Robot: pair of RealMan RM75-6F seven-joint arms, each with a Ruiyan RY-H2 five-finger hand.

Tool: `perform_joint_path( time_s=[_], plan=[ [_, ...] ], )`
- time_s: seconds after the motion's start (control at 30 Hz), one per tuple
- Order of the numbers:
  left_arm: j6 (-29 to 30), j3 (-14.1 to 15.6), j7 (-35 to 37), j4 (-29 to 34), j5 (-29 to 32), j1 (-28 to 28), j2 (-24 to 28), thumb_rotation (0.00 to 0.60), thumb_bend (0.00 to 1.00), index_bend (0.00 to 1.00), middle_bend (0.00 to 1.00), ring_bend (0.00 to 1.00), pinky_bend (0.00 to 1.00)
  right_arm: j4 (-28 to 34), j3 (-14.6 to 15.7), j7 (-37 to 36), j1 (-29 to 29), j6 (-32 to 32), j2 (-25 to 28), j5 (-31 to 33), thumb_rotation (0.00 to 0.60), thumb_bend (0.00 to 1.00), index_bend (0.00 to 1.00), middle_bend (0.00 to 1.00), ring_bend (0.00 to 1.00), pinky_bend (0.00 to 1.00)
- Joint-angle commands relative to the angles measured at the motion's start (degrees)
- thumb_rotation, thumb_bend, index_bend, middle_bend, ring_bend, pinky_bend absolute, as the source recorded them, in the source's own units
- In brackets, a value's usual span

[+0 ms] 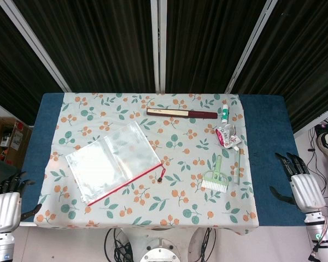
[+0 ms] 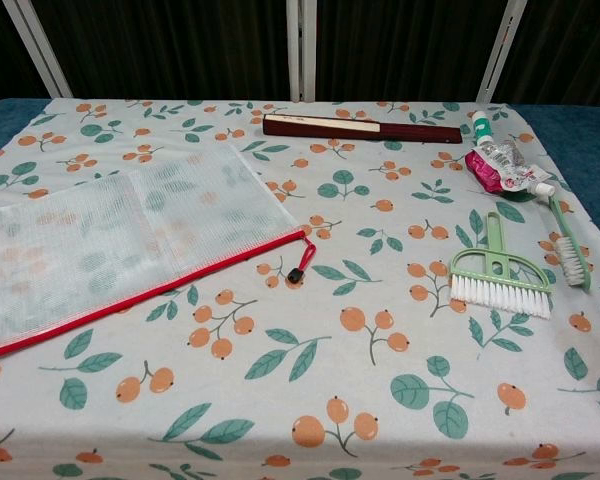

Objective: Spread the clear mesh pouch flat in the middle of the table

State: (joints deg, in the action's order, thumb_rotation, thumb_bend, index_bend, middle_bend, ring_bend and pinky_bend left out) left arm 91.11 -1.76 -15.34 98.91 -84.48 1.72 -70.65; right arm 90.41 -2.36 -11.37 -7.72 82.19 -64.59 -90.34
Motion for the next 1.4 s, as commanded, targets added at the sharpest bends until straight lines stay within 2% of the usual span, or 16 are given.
perform_joint_path(
  time_s=[0.03,0.33,0.5,0.67,0.83,0.93,1.1,1.23,1.4],
  plan=[
    [-0.8,-0.1,-0.5,-0.1,0.7,-0.2,-0.2,0.600,0.09,0.35,0.17,0.13,0.19,-0.2,-0.5,0.3,-0.7,-0.9,-0.4,0.7,0.600,0.18,0.00,0.13,0.00,0.03],
    [-1.7,0.3,0.0,0.2,-0.3,-0.9,0.2,0.600,0.09,0.35,0.17,0.13,0.19,-0.1,-0.7,0.3,-0.9,-0.5,-0.3,0.7,0.600,0.18,0.00,0.13,0.00,0.03],
    [-5.1,-0.6,0.2,2.1,-4.9,-5.3,0.8,0.600,0.09,0.35,0.17,0.13,0.19,0.8,-1.0,0.8,-0.9,0.9,1.0,-0.3,0.600,0.18,0.00,0.13,0.00,0.03],
    [-14.5,-3.3,-0.2,4.8,-10.1,-14.7,0.2,0.600,0.10,0.35,0.17,0.14,0.19,2.6,-1.5,2.4,-1.8,1.4,2.6,-2.1,0.600,0.18,0.00,0.13,0.00,0.03],
    [-27.5,-6.5,1.0,4.5,-10.8,-26.0,-3.3,0.600,0.20,0.37,0.18,0.14,0.19,3.7,-1.8,3.9,-2.3,1.9,3.2,-3.0,0.600,0.18,0.00,0.13,0.00,0.03],
    [-34.5,-9.5,1.0,1.9,-8.3,-32.6,-6.9,0.600,0.26,0.38,0.18,0.14,0.19,4.3,-1.7,4.4,-2.3,1.7,3.6,-2.8,0.600,0.18,0.00,0.13,0.00,0.03],
    [-40.8,-12.2,-1.2,-3.7,-4.5,-39.7,-11.9,0.600,0.31,0.39,0.19,0.14,0.19,4.7,-1.5,4.8,-1.7,2.3,4.0,-2.3,0.600,0.18,0.00,0.13,0.00,0.03],
    [-44.3,-12.6,-2.6,-9.6,-1.9,-43.8,-15.9,0.600,0.31,0.41,0.19,0.14,0.19,4.5,-1.3,4.5,-1.1,2.6,4.1,-1.5,0.600,0.18,0.00,0.13,0.00,0.03],
    [-46.9,-11.3,-2.0,-18.6,-1.1,-48.1,-21.8,0.600,0.31,0.41,0.19,0.14,0.19,4.1,-1.0,4.4,-0.7,2.5,3.8,-0.5,0.600,0.18,0.00,0.13,0.00,0.03]
  ],
)
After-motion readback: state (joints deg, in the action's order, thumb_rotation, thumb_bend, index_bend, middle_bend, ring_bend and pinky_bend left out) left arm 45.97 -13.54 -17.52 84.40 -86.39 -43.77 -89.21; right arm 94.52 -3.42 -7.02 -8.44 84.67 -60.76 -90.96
